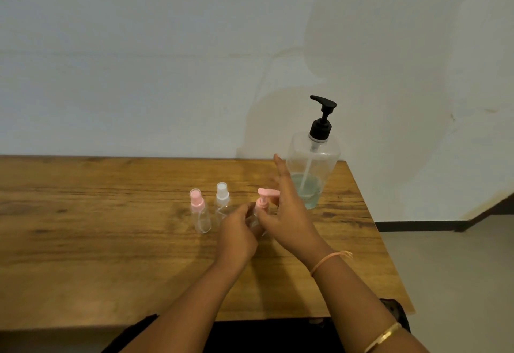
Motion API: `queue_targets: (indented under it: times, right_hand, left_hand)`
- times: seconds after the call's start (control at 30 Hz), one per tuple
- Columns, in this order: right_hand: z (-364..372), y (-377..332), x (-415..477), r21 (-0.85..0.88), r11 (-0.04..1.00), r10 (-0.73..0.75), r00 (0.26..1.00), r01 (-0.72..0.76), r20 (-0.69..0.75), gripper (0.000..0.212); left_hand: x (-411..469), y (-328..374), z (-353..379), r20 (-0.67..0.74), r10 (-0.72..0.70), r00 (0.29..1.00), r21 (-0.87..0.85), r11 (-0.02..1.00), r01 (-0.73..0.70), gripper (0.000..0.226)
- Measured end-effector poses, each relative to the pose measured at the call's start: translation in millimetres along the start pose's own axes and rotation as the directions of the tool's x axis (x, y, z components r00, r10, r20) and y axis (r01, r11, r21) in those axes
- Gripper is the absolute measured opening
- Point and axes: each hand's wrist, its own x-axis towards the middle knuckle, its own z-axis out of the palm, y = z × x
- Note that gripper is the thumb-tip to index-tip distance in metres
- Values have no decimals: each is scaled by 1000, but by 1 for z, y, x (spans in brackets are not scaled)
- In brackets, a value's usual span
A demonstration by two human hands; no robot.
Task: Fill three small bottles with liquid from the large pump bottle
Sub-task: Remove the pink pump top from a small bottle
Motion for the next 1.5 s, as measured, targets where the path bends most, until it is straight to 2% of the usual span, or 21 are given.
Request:
queue_targets:
  times: [0.1,0.17,0.27,0.37,0.47,0.53,0.63,0.77,0.83,0.93,1.03,1.17,1.33,1.4,1.5]
  right_hand:
    - [2,0,-2,-216,976,-14,991,-16,-135,90]
    - [2,-1,-3,-209,974,41,979,-83,-197,83]
    - [1,-2,1,-87,991,92,989,-103,-116,72]
    - [2,0,1,24,995,93,996,-93,-12,83]
    - [6,3,-1,-131,986,91,992,-103,-89,96]
    - [6,0,-2,-145,983,95,988,-112,-120,88]
    - [4,-5,-1,-130,989,62,996,-69,-60,71]
    - [4,-6,-1,-196,978,55,997,-66,-60,91]
    - [5,-4,-1,-228,969,83,994,-98,-75,79]
    - [2,-5,1,-255,963,65,993,-89,-101,42]
    - [-4,-10,1,-185,982,9,988,-38,-152,37]
    - [-18,-17,1,14,1000,-14,957,19,-291,34]
    - [-40,-24,-5,105,986,-64,866,132,-496,37]
    - [-48,-21,-10,150,982,-12,837,112,-546,31]
    - [-55,-7,-17,171,982,158,840,-79,-519,20]
  left_hand:
    - [-1,-1,2,-3,-34,999,-20,999,34,27]
    - [-2,-1,3,-12,-33,999,-10,999,33,24]
    - [-2,0,2,-16,-6,1000,-2,1000,6,23]
    - [-4,1,0,-3,12,1000,-28,1000,-12,30]
    - [-4,1,0,-5,8,1000,-13,1000,-8,29]
    - [-3,1,0,-4,15,1000,-16,1000,-15,28]
    - [-2,0,-1,6,25,1000,0,1000,-25,32]
    - [-2,0,0,-7,18,1000,-7,1000,-18,26]
    - [-2,0,0,4,16,1000,-4,1000,-16,26]
    - [-1,-1,0,23,-6,1000,3,1000,6,23]
    - [0,-1,1,22,-36,999,1,999,36,28]
    - [1,-1,2,15,-59,998,-29,998,59,25]
    - [2,-4,4,-13,-47,999,-32,998,46,25]
    - [0,-4,4,-19,-23,1000,-22,1000,22,26]
    - [-5,-4,3,-19,-6,1000,-5,1000,6,26]
